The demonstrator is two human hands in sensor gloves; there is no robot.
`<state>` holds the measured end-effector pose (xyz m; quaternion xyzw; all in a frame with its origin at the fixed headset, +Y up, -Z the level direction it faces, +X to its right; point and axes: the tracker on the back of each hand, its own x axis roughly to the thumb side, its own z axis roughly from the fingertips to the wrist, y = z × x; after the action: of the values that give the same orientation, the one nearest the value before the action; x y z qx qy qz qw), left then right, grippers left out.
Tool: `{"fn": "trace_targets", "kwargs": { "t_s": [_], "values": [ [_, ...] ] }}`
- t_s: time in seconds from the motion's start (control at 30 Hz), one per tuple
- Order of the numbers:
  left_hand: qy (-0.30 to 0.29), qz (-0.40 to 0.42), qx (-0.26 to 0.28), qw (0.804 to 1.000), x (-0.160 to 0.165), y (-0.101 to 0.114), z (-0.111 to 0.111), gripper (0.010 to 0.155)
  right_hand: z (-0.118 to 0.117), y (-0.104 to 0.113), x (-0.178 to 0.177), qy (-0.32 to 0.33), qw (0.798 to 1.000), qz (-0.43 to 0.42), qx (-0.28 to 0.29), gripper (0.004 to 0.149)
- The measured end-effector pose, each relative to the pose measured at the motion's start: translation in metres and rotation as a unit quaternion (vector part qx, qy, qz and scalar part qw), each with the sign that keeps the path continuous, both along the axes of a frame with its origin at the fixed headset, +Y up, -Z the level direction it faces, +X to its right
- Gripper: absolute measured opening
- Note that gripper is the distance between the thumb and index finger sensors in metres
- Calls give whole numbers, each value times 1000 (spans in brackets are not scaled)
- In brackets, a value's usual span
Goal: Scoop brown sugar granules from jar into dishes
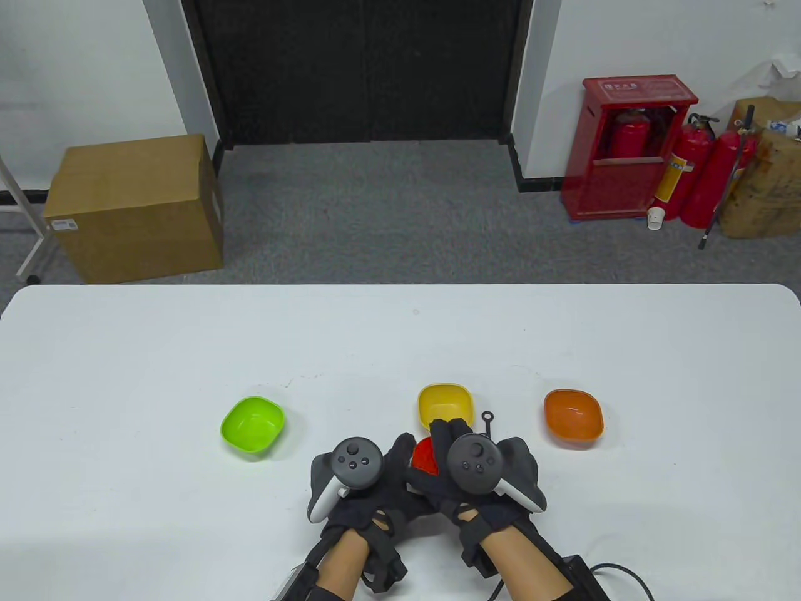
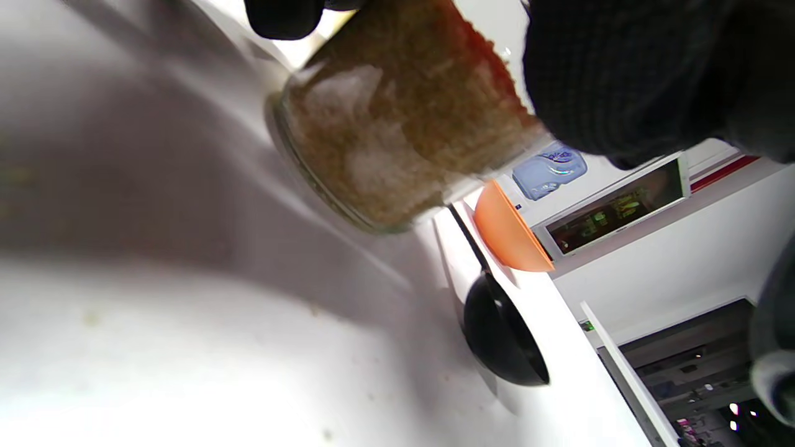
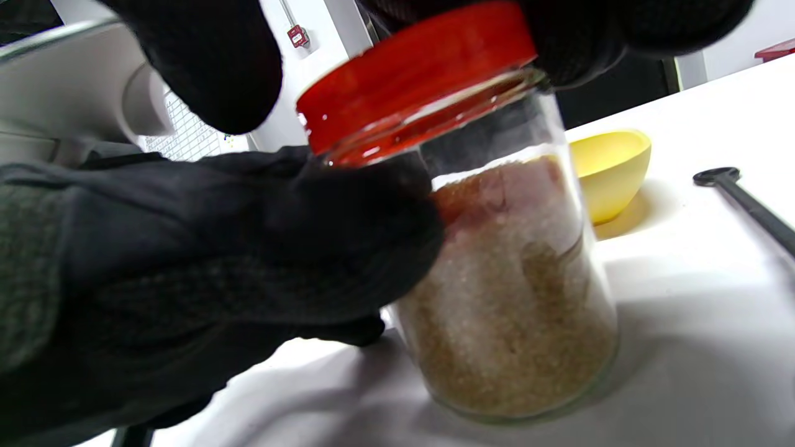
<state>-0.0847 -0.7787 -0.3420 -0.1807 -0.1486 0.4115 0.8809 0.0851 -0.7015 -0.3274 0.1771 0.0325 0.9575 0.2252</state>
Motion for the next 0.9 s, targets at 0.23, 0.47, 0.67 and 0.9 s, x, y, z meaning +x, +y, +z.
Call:
{"fn": "trace_targets", "kwargs": {
  "t_s": [0.23, 0.47, 0.67, 0.9],
  "values": [
    [19, 21, -9, 1000, 4, -6, 0, 110, 1, -2, -3, 0, 1000, -5, 8, 88],
    [31, 10, 5, 999, 5, -6, -1, 110, 2, -3, -6, -9, 1000, 2, 16, 86],
    [29, 4, 5, 1000, 4, -5, -3, 111, -2, -2, 0, 33, 999, -28, -3, 80],
    [25, 5, 0, 1000, 4, -5, -3, 111, -6, -3, 10, 118, 983, -88, -107, 66]
  ]
}}
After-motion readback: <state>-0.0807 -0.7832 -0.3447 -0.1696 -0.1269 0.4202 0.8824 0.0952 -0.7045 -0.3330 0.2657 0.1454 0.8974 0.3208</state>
